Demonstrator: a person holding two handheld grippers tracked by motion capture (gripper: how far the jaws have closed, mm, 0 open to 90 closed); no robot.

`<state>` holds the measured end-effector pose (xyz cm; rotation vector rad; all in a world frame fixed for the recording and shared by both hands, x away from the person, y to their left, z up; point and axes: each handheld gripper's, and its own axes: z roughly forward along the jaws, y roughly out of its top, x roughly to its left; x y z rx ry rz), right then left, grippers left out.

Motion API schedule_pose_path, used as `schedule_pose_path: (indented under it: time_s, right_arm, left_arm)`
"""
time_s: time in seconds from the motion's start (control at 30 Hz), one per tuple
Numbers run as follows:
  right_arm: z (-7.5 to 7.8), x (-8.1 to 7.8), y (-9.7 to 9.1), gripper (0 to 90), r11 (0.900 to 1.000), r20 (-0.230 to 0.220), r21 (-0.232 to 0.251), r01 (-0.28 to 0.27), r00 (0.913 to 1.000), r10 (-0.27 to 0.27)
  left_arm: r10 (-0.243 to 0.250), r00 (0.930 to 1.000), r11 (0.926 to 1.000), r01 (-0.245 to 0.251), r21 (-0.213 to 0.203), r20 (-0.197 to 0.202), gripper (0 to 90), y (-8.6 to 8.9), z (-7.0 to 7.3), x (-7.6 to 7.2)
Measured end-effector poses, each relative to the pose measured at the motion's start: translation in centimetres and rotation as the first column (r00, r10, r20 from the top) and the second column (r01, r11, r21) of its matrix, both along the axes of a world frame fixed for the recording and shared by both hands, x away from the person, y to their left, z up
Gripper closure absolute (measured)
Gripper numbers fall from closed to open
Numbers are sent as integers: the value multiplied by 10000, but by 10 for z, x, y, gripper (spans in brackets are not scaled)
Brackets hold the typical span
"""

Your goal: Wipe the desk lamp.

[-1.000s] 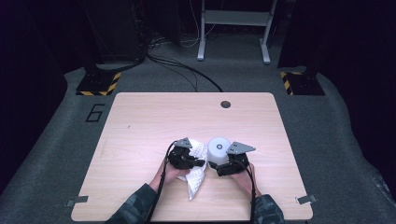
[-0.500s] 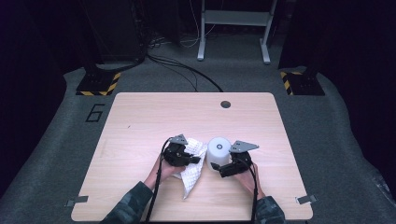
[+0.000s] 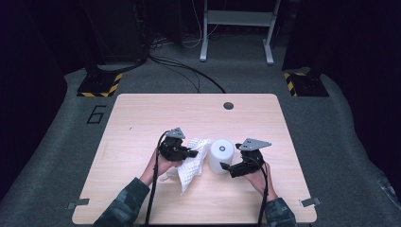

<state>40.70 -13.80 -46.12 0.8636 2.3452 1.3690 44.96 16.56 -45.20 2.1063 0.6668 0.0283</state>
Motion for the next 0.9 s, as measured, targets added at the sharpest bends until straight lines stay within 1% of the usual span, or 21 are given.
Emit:
schedule_pose_path:
  time_s: [0.03,0.07,0.17,0.2,0.23,0.27,0.3,0.4,0.47,0.53,0.57,0.6,0.63,0.73,0.77,0.83,0.9]
  right_arm:
    - [3,-1,0,0,10000,-33,-16,37,10000,-37]
    - [6,-1,-1,0,10000,72,-66,-43,10000,44]
    - [16,-2,0,0,10000,102,-80,-55,9999,56]
    - [18,-2,1,0,9999,159,-82,-76,9998,77]
    - [23,-2,2,0,9997,248,-190,-127,9996,132]
    - [26,-3,2,0,9996,285,-217,-180,9994,186]
    - [28,-3,4,0,9997,279,-198,-146,9995,152]
    - [37,-2,8,0,9991,429,-300,-305,9986,318]
    - [43,-1,12,0,9991,469,-253,-351,9982,362]
    - [48,1,17,0,9985,567,-309,-451,9973,468]
    - [50,1,21,0,9986,579,-303,-436,9973,453]
    - [52,3,24,0,9980,644,-342,-536,9964,558]
    - [54,3,27,0,9980,612,-332,-532,9966,552]
    - [57,7,38,0,9964,628,-359,-763,9949,784]
    - [58,8,42,0,9959,577,-341,-832,9947,851]
    - [59,10,50,0,9948,632,-356,-950,9933,971]
    - [60,12,57,0,9945,567,-337,-988,9933,1006]
  left_arm:
    - [13,10000,10000,-13,9,60,842,1,3,1]
    - [21,9999,10000,-22,47,117,842,1,6,1]
    - [-11,9997,9999,8,132,238,842,1,14,3]
    - [-7,9996,9999,2,164,285,842,1,17,3]
    - [-70,9994,9997,63,226,344,842,1,20,4]
    - [-27,9994,9998,19,212,355,842,1,22,4]
    - [7,9990,9997,-18,233,455,842,1,25,4]
    - [-3,9986,9998,-8,199,535,842,1,31,6]
    - [35,9980,9997,-49,224,630,841,2,35,7]
    - [93,9973,9996,-111,241,734,842,2,41,8]
    - [98,9969,9997,-114,193,785,842,2,43,8]
    - [111,9967,9998,-123,154,807,842,2,46,8]
    - [122,9963,9998,-134,132,851,842,2,49,9]
    - [134,9952,9999,-144,94,974,841,2,57,10]
    - [130,9954,9999,-136,47,951,841,1,59,10]
    - [155,9947,9999,-155,-3,1014,841,0,64,10]
    - [206,9941,9998,-203,-34,1064,841,-2,68,10]
